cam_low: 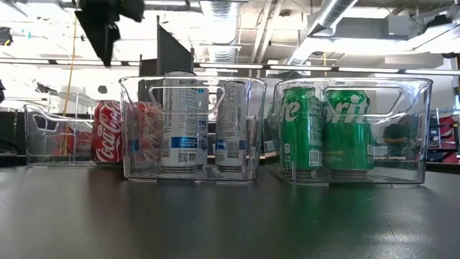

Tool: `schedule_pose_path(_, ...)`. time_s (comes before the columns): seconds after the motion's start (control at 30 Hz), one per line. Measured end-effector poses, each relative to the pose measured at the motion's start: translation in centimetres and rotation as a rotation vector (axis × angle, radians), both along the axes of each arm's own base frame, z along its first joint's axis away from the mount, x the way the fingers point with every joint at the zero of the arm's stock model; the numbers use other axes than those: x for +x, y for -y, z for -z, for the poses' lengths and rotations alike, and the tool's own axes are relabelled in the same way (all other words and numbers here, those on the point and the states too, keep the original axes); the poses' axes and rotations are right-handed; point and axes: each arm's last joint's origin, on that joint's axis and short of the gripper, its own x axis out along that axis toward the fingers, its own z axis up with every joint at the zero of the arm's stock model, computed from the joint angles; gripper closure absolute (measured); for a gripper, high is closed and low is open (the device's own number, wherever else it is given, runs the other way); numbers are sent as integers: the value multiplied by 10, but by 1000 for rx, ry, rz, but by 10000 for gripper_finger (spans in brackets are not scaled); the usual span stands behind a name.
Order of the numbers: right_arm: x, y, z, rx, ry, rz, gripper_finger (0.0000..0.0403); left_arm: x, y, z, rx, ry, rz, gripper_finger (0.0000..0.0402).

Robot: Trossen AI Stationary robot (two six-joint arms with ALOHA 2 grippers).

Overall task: Sort soda cans
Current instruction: Put the white and blue soda can into the center transparent bin

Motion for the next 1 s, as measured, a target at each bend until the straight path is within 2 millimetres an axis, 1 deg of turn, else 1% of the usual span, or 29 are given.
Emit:
schedule_pose_path(0.13, 5, 5, 0, 1, 4, 13, 74, -19, 19, -21, -9, 118, -9, 44)
schedule_pose_path(0.23, 11, 11, -2, 3, 23, 21, 74, -32, 31, -32, -24, 214, -10, 44)
schedule_pose_path(0.33, 19, 18, -4, -2, 43, 26, 74, -44, 39, -36, -38, 253, -12, 44)
schedule_pose_path(0.47, 26, 28, -4, -22, 39, 41, 74, -56, 48, -37, -59, 228, -7, 44)
schedule_pose_path(0.7, 40, 44, -8, -55, 70, 46, 74, -57, 71, -36, -123, 227, 83, 45)
schedule_pose_path(0.83, 50, 57, -10, -63, 97, 64, 74, -59, 88, -35, -160, 226, 120, 45)
schedule_pose_path(0.93, 56, 67, -10, -55, 94, 77, 74, -61, 102, -33, -212, 206, 137, 45)
schedule_pose_path(1.0, 62, 73, -11, -13, 87, 44, 74, -63, 113, -31, -235, 194, 140, 45)
